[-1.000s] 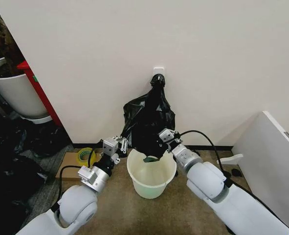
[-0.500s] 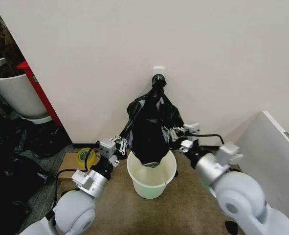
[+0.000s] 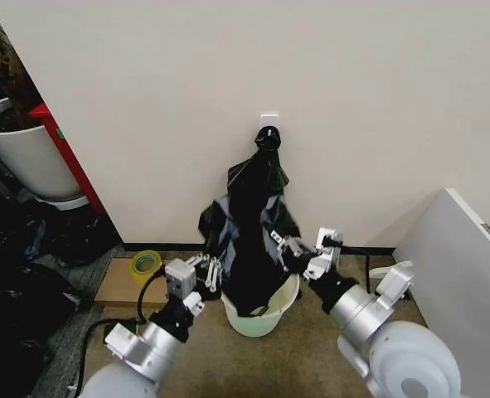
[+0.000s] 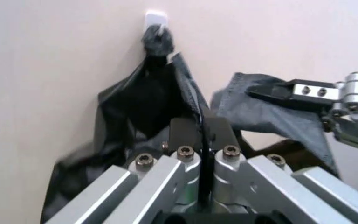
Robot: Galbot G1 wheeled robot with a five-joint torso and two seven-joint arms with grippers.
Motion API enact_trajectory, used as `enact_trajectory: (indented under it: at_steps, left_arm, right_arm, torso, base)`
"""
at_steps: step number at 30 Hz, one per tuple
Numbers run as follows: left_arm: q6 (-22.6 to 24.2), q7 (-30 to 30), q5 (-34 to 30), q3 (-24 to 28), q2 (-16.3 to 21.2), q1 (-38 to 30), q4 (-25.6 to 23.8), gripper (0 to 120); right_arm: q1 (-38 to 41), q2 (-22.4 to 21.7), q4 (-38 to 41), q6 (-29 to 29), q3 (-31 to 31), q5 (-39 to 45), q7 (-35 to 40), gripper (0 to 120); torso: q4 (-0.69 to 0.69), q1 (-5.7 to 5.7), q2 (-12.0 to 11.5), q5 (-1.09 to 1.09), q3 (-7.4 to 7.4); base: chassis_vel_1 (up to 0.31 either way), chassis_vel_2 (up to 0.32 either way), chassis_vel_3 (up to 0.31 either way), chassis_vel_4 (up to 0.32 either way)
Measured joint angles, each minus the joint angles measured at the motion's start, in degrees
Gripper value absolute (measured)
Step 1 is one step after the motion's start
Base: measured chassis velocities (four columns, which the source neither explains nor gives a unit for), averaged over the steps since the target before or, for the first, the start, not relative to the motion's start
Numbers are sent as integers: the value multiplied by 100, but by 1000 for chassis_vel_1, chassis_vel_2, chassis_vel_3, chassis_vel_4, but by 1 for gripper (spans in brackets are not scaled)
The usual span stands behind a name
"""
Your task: Place the garbage bag over the trash bin.
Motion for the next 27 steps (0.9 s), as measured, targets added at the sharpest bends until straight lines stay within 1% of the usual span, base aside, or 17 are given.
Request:
enact_trajectory:
  at_steps: [1, 3, 4, 7, 8, 10, 12, 14, 15, 18, 19, 20, 22, 24, 25, 27]
  left_arm:
    - [-7, -2, 1, 5, -19, -1, 28, 0]
    - [-37, -5, -5, 83, -140, -95, 236, 0]
    - [-37, -5, -5, 83, -140, -95, 236, 0]
    - [-50, 4, -11, 171, -225, -283, 453, 0]
    - [-59, 10, -11, 226, -267, -409, 613, 0]
    - [-63, 11, -10, 253, -290, -481, 701, 0]
    - [-68, 13, -4, 325, -407, -709, 969, 0]
    - [-69, 13, -1, 333, -426, -744, 1000, 0]
    - [-68, 12, 0, 360, -452, -841, 1054, 0]
    - [-49, 10, -77, 438, -445, -1184, 1133, 0]
    - [-49, 10, -77, 438, -445, -1184, 1133, 0]
    - [-37, 9, -130, 457, -427, -1299, 1143, 0]
    - [11, 5, -369, 538, -341, -1760, 1191, 0]
    - [21, 3, -427, 565, -323, -1885, 1207, 0]
    - [37, 1, -581, 669, -287, -2234, 1268, 0]
    - [46, -1, -720, 805, -274, -2627, 1383, 0]
  right_arm:
    - [0, 9, -15, 6, -10, -6, 0, 0]
    - [29, 74, -164, 76, -79, -99, 0, 0]
    - [29, 74, -164, 76, -79, -99, 0, 0]
    - [72, 107, -263, 137, -51, -127, -30, 0]
    - [85, 118, -360, 201, -32, -155, -75, 0]
    - [90, 125, -419, 237, -31, -183, -101, 0]
    - [232, 218, -784, 386, -118, -320, -230, 0]
    - [280, 239, -844, 409, -147, -335, -245, 0]
    - [416, 289, -982, 458, -211, -364, -283, 0]
    - [709, 359, -1145, 567, -279, -380, -413, 0]
    - [709, 359, -1145, 567, -279, -380, -413, 0]
    - [787, 363, -1164, 594, -283, -380, -457, 0]
    - [1043, 355, -1198, 665, -272, -357, -578, 0]
    - [1107, 350, -1203, 677, -258, -336, -598, 0]
    - [1259, 334, -1212, 706, -197, -263, -628, 0]
    - [1407, 318, -1233, 722, -112, -168, -645, 0]
  torso:
    - [0, 0, 0, 0, 0]
    - [0, 0, 0, 0, 0]
    - [0, 0, 0, 0, 0]
    - [0, 0, 0, 0, 0]
    - [0, 0, 0, 0, 0]
    - [-1, 0, 0, 0, 0]
    - [-2, 0, 0, 0, 0]
    - [-1, 0, 0, 0, 1]
    - [1, 0, 0, 1, 0]
    - [0, 0, -1, 0, 1]
    - [0, 0, -1, 0, 1]
    - [0, 0, -1, 0, 1]
    - [0, 0, -1, 0, 1]
    - [0, 1, -1, 0, 1]
    - [0, 1, -1, 0, 1]
    - [-2, 1, -1, 0, 1]
  base:
    - [0, 0, 0, 0]
    - [0, 0, 0, 0]
    - [0, 0, 0, 0]
    - [0, 0, 0, 0]
    - [0, 0, 0, 0]
    - [0, 0, 0, 0]
    - [0, 0, 0, 0]
    - [0, 0, 0, 0]
    - [0, 0, 0, 0]
    - [0, 0, 0, 0]
    - [0, 0, 0, 0]
    - [0, 0, 0, 0]
    - [0, 0, 0, 0]
    - [0, 0, 0, 0]
    - [0, 0, 0, 0]
    - [0, 0, 0, 0]
